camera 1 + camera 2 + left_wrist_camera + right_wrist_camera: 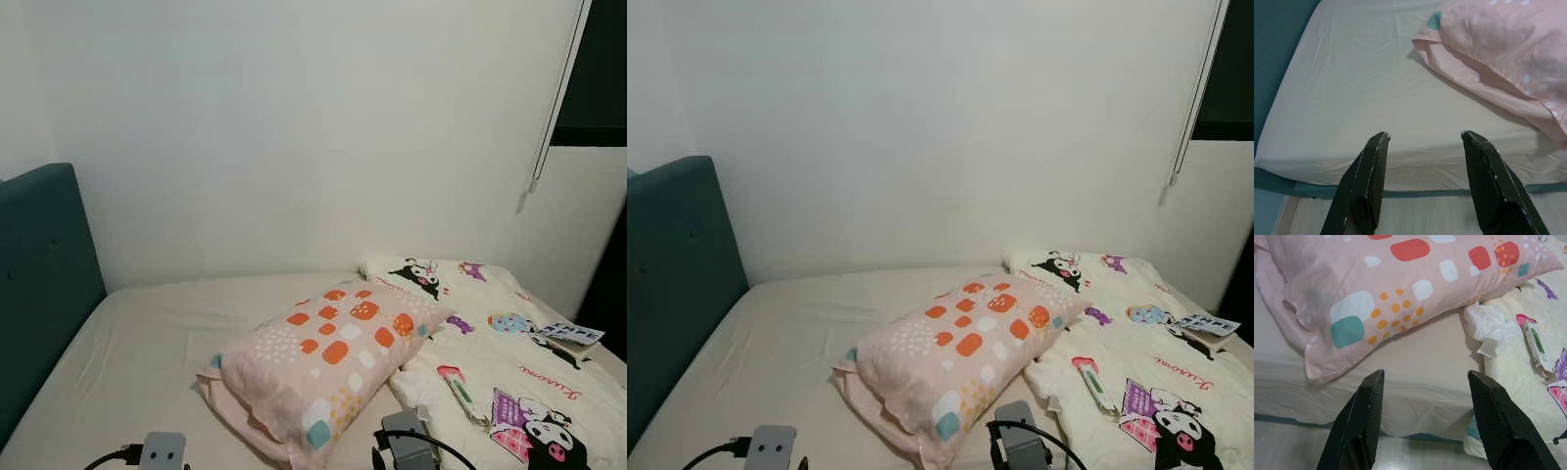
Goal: Clean up the room
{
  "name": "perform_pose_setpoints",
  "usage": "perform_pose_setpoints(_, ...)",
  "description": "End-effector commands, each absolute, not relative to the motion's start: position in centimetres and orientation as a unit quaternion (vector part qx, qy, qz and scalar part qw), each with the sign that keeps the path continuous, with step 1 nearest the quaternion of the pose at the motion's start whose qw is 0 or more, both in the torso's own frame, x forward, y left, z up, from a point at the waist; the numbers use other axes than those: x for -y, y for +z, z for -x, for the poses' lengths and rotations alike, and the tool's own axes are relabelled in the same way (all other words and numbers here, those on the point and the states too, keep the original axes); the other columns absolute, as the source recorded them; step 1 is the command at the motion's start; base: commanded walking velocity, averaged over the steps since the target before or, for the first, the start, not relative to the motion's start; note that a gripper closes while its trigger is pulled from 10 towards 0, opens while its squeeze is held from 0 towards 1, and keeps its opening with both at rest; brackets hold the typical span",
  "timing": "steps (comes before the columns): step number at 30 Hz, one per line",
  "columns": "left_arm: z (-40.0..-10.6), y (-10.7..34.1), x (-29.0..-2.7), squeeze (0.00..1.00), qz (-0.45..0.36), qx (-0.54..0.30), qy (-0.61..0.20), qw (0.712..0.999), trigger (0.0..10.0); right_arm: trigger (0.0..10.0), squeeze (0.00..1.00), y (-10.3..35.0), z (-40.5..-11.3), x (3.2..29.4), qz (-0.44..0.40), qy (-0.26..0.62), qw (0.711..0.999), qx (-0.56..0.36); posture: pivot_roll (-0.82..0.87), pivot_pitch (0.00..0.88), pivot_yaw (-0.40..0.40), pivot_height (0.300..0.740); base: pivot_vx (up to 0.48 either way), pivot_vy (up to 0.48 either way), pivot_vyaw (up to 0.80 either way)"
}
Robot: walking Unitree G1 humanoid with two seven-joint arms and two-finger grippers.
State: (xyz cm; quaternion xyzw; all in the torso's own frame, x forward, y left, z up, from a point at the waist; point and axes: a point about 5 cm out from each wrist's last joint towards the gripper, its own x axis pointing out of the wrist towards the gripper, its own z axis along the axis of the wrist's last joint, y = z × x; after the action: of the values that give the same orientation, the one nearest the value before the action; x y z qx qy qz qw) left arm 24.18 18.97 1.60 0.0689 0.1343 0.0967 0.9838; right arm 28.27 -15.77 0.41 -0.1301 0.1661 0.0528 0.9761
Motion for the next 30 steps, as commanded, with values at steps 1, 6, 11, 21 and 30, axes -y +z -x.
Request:
perform_pose_setpoints(1, -23.9, 1.1, -18.8, 0.0, -0.059, -0.145, 0.094, 0.983, 10.0, 10.0, 0.0, 0.3, -28.2, 15.6, 0.134, 0.055, 0.975, -0.167, -0.02, 0.0, -0.062, 0.74, 0.0, 0.0, 0.0)
perform_pose_setpoints(6, -23.7, 0.7, -18.8, 0.0, -0.069, -0.159, 0.093, 0.98, 10.0, 10.0, 0.0, -0.8, -27.6, 15.5, 0.146, 0.072, 0.964, -0.209, -0.02, 0.001, -0.061, 0.74, 0.0, 0.0, 0.0)
perform_pose_setpoints(11, -23.7, 0.7, -18.7, 0.0, -0.071, -0.159, 0.091, 0.98, 10.0, 10.0, 0.0, -1.3, -27.3, 15.5, 0.16, 0.084, 0.957, -0.228, -0.02, 0.005, -0.061, 0.74, 0.0, 0.0, 0.0)
perform_pose_setpoints(21, -23.4, 0.6, -18.5, 0.0, -0.068, -0.157, 0.084, 0.982, 10.0, 10.0, 0.0, -1.2, -27.4, 15.6, 0.156, 0.078, 0.958, -0.228, -0.03, 0.012, -0.06, 0.74, 0.0, 0.0, 0.0)
perform_pose_setpoints(30, -23.4, 0.7, -18.5, 0.0, -0.064, -0.15, 0.083, 0.983, 10.0, 10.0, 0.0, -1.1, -27.5, 15.6, 0.154, 0.081, 0.958, -0.228, -0.02, 0.015, -0.063, 0.74, 0.0, 0.0, 0.0)
